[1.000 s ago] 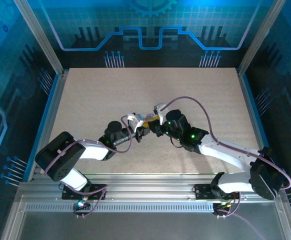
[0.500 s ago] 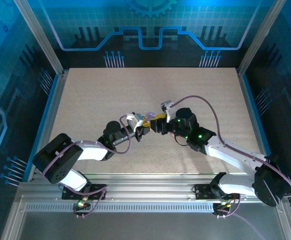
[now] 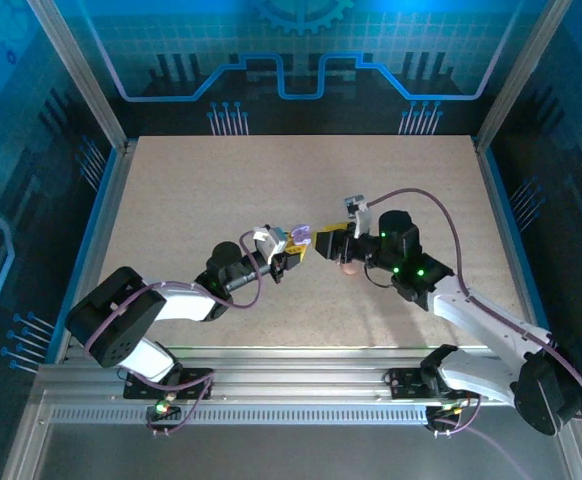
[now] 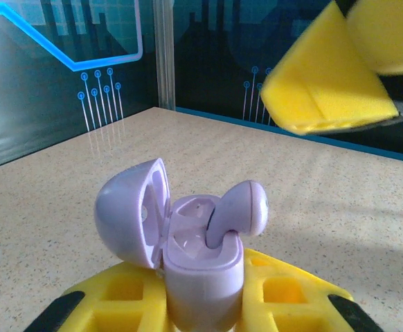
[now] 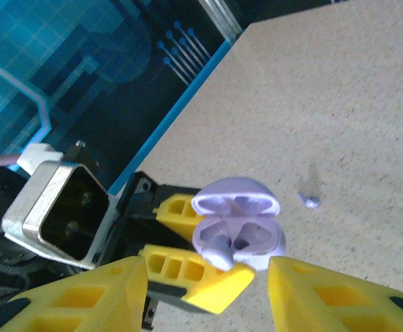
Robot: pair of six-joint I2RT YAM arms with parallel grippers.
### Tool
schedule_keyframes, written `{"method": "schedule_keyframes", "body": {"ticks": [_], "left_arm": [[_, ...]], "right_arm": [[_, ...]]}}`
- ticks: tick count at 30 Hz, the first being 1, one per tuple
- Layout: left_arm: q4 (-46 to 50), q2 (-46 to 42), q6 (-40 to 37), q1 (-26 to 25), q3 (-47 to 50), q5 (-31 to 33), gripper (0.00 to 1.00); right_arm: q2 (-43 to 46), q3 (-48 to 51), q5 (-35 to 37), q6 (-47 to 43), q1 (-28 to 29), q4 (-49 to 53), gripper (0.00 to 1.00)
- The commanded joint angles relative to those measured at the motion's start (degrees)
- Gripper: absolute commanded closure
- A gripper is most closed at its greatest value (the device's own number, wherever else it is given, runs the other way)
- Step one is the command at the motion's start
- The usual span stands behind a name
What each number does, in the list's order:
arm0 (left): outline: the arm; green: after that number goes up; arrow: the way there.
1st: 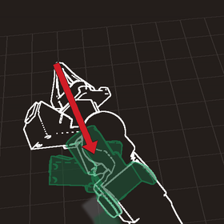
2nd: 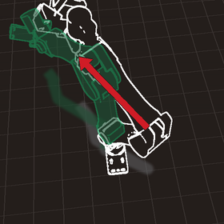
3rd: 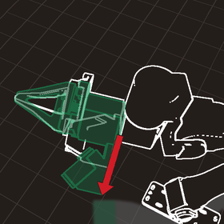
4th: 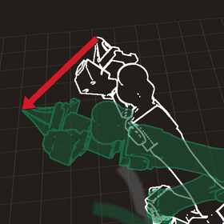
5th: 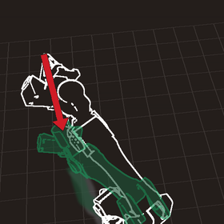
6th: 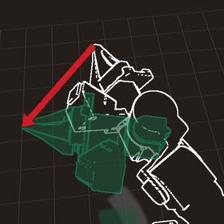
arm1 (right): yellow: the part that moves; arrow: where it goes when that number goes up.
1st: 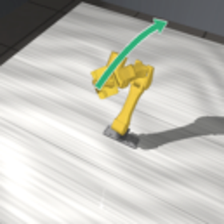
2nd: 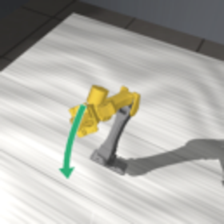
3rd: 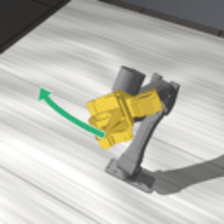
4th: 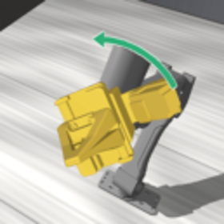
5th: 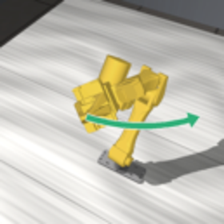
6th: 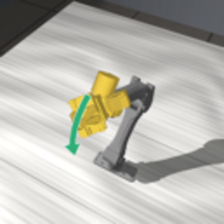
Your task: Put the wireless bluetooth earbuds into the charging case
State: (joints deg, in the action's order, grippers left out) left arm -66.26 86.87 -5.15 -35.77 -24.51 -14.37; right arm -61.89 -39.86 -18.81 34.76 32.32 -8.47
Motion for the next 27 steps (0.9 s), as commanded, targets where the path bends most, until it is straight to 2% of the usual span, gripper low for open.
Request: {"method": "schedule_keyframes", "body": {"ticks": [1,6,27], "left_arm": [[-1.36,-2.05,-2.23,-0.26,-0.19,-0.92,0.84],[-1.32,-2.21,-2.21,-0.22,-0.14,-1.01,0.84],[-0.78,-2.41,-2.32,-0.23,-0.56,-1.39,0.84]], "right_arm": [[-0.02,-3.12,-4.79,3.13,-1.17,5.45,0.51],[-2.77,-4.8,-7.72,4.92,-1.48,5.86,0.54],[-7.15,-6.51,-10.35,5.23,-1.58,3.21,0.59]]}}
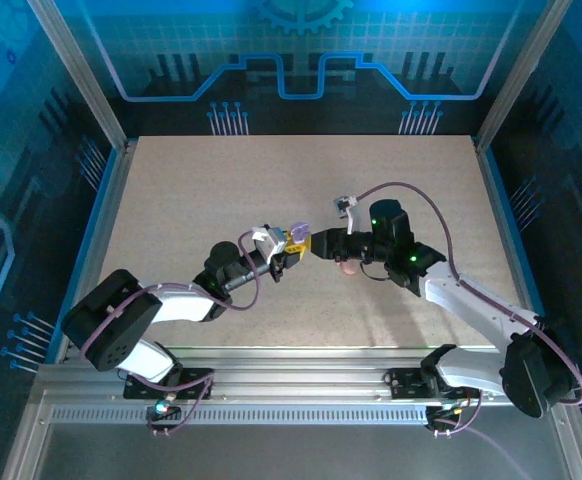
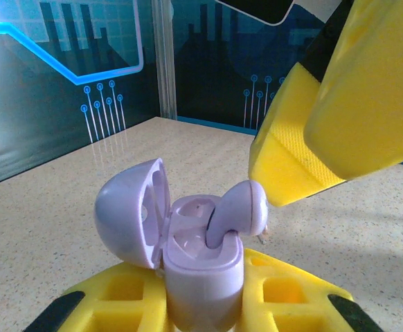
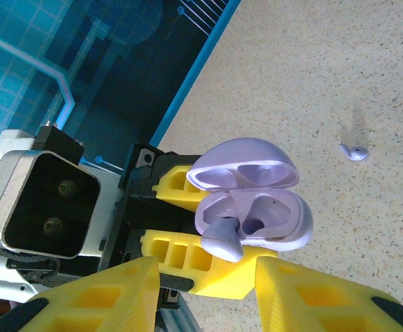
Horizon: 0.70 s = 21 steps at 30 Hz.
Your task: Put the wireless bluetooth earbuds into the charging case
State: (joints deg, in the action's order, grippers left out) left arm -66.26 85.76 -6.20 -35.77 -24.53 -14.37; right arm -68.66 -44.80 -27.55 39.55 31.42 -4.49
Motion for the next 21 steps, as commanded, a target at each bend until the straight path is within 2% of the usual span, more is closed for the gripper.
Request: {"method": "schedule_keyframes", "body": {"ticks": [1,21], "left_arm": [[-0.71,-1.29,-1.23,-0.26,-0.64,-1.36,0.84],[-0.25,-1.29,-1.5,-0.31,-0.69,-1.01,0.84]], "right_arm": [[-0.44,-1.58,-1.8,0.53,-0.74,-1.07,0.59],[-2.02,-1.92,-4.16,1.27,0.7,-3.93,0.65]]}}
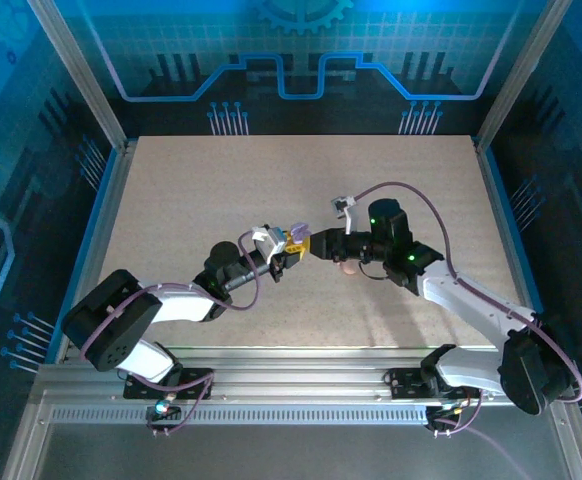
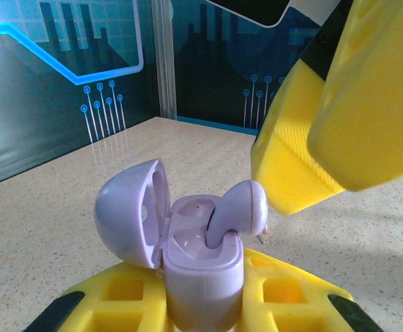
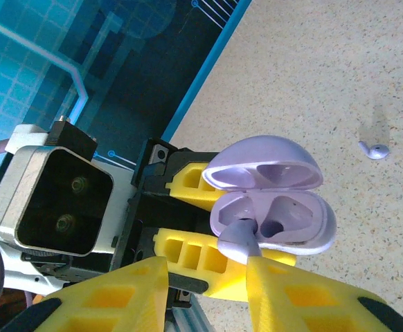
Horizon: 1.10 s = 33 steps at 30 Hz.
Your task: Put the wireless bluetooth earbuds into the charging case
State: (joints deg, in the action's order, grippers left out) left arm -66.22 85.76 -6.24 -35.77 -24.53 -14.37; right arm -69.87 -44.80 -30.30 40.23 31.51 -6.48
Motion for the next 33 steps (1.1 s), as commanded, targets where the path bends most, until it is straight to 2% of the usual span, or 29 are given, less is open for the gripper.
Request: {"method": "schedule_keyframes", "body": {"ticks": [1,21,33], "left_arm": [[-0.27,-1.28,-1.42,-0.35,-0.7,-1.07,0.84],[-0.27,-1.46,-1.71,-0.34,-0.7,-0.99,0.84],[0.34,-1.88,-2.19,-0.35,-0.46,-0.24,0.84]], "right_arm": [[-0.99,-2.03,-1.49,0.61,0.73,-2.04,0.65],[-3.89,-4.58,-1.1,0.03,2.43,-3.07,0.67],[-2.23,-6.67,0.0,-2.09,2.46,0.0,0.64]]}}
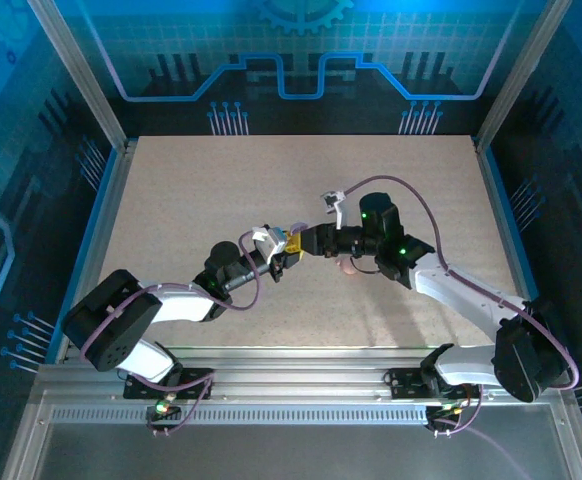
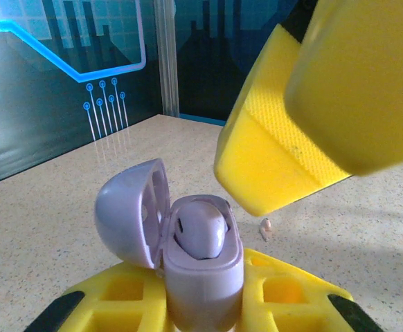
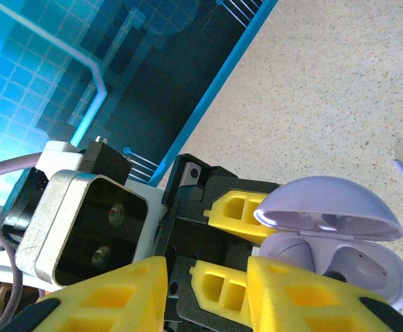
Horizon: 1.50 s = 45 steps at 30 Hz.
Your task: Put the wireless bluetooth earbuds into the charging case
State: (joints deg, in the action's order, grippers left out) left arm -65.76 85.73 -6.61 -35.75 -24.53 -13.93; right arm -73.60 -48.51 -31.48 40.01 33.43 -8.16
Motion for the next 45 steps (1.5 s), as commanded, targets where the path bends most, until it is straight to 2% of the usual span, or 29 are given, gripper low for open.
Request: {"method": "schedule_keyframes", "body": {"ticks": [1,9,13,16,22,27,30,35,39,45], "left_arm": [[-0.12,-1.99,-1.75,-0.37,-0.35,-0.26,0.84],[1.09,-5.42,2.37,1.42,2.52,4.25,0.84],[3.01,-9.31,6.11,4.77,5.2,6.1,0.84],[7.22,-13.09,8.01,7.81,6.35,7.57,0.84],[21.02,-21.77,9.78,12.78,5.83,13.38,0.84],[30.7,-27.3,11.68,16.76,4.83,16.4,0.84],[34.39,-29.1,12.07,18.43,4.38,17.47,0.84],[36.74,-29.22,12.77,20.82,3.69,19.16,0.84],[36.57,-28.97,14.23,22.76,3.78,19.13,0.84],[35.11,-27.41,16.33,23.92,4.01,18.51,0.84]], "right_arm": [[1.85,-3.33,1.56,-2.32,0.49,2.44,0.64],[3.01,-8.44,6.07,-9.47,-0.1,16.45,0.64],[0.39,-13.68,9.42,-13.13,-0.16,25.7,0.64],[-3.57,-17.67,12.91,-11.71,-0.15,31.3,0.64],[-14.04,-25.54,18.7,-0.37,0.05,38.44,0.64],[-22.34,-31.88,19.44,11.91,1.01,40.47,0.59],[-26.66,-35.8,20.23,20.41,1.26,42.11,0.52],[-32.68,-39.89,21.2,31.65,2.68,40.62,0.43],[-36.4,-44.74,30.16,41.43,5.13,46.46,0.42],[-41.06,-49.84,36.88,53.52,7.66,51.04,0.46]]}}
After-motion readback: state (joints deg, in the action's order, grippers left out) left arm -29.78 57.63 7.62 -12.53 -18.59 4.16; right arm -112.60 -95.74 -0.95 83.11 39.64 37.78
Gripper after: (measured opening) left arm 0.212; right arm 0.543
